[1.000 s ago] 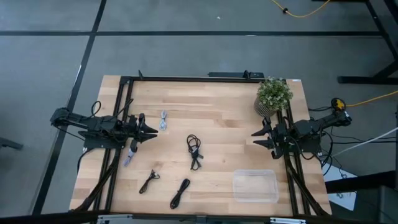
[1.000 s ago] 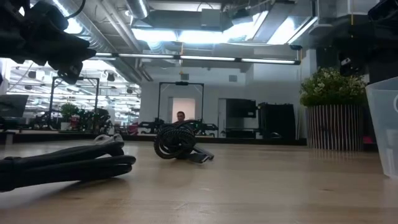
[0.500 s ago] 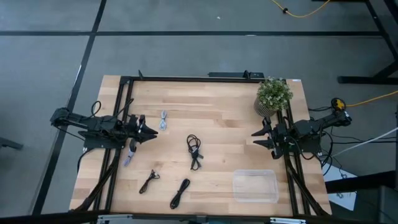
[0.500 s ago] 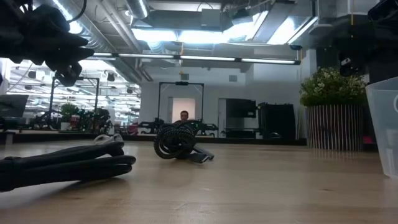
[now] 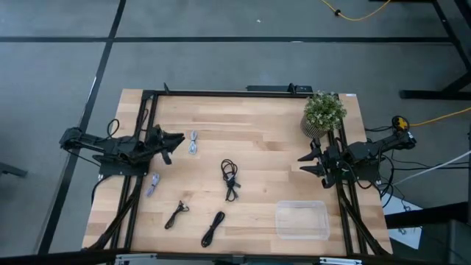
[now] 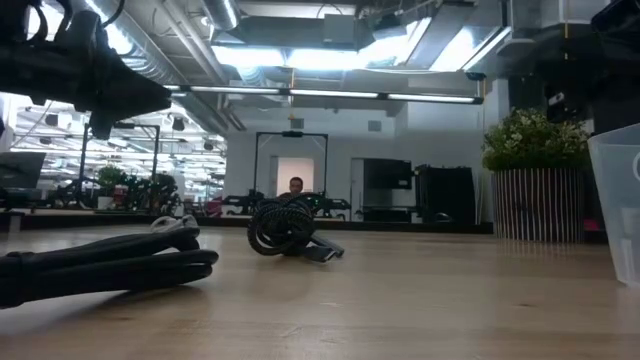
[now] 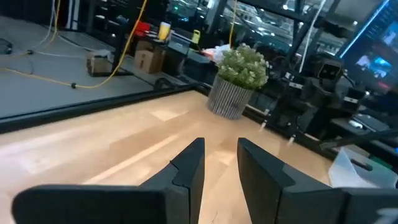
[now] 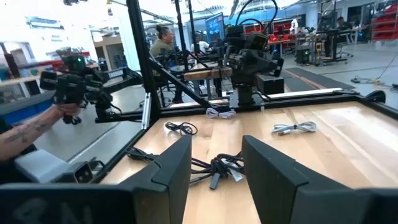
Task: Pick and place USB-C Cables
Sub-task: Put the bottom white charger cable into the transparent bin
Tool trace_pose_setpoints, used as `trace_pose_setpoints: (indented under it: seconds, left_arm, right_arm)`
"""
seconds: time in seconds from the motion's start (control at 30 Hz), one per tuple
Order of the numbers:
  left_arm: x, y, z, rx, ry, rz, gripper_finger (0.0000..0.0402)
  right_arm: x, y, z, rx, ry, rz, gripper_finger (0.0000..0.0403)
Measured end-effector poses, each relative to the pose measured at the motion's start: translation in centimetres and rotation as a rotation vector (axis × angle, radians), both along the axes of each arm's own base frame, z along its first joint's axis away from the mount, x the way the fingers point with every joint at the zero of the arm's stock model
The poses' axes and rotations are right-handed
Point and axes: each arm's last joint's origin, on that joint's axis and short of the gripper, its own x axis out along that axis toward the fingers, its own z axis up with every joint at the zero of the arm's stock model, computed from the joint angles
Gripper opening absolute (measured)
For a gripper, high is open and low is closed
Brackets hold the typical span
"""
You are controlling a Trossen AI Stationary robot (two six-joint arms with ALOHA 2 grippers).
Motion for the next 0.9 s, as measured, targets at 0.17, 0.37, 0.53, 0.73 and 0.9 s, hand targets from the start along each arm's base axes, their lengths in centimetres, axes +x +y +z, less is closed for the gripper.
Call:
trace_pose_setpoints:
  seconds: [0.17, 0.37, 0.53, 0.73, 0.9]
  left_arm:
    - [-0.1, -0.2, 1.3, 0.001, -0.134, -0.079, 0.0088]
    - [-0.5, -0.5, 3.9, 0.202, -0.311, -0.174, 0.0088]
    - [1.0, -0.7, 3.6, 0.224, -0.148, -0.154, 0.0088]
    - [3.8, -1.1, 3.6, 0.061, 0.289, -0.119, 0.0088]
    - [6.7, -1.7, 7.7, 0.102, 0.559, -0.079, 0.0088]
  right_arm:
    - [0.0, -0.2, 0.1, 0.018, -0.01, -0.079, 0.0147]
    - [0.0, -0.3, 0.5, -0.019, -0.055, -0.088, 0.0147]
    - [0.0, -0.3, 0.6, 0.035, -0.051, -0.083, 0.0147]
    - [0.0, -0.3, 0.6, 0.112, -0.043, -0.075, 0.0147]
    - [0.0, -0.3, 0.5, 0.169, -0.037, -0.068, 0.0147]
